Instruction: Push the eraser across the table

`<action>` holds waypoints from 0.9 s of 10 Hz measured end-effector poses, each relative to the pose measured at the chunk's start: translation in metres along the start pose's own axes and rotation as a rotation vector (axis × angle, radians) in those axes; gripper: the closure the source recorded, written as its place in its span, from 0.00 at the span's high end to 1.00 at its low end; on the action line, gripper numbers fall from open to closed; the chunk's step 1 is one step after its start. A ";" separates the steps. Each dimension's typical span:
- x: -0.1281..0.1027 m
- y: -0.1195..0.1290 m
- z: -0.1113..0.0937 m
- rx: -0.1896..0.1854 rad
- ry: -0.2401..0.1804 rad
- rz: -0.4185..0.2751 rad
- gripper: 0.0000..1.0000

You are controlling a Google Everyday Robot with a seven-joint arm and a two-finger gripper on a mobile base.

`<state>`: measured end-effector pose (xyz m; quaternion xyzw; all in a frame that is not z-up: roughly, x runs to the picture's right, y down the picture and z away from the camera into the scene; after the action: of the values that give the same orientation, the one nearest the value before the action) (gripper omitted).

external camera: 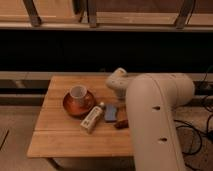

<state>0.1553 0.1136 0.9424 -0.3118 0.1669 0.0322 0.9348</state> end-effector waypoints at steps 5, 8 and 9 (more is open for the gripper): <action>0.077 0.010 -0.023 0.066 0.117 0.129 0.00; 0.013 -0.028 -0.110 0.244 0.040 0.026 0.00; -0.012 -0.034 -0.135 0.290 0.008 -0.015 0.00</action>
<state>0.1101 0.0067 0.8646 -0.1747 0.1712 -0.0006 0.9696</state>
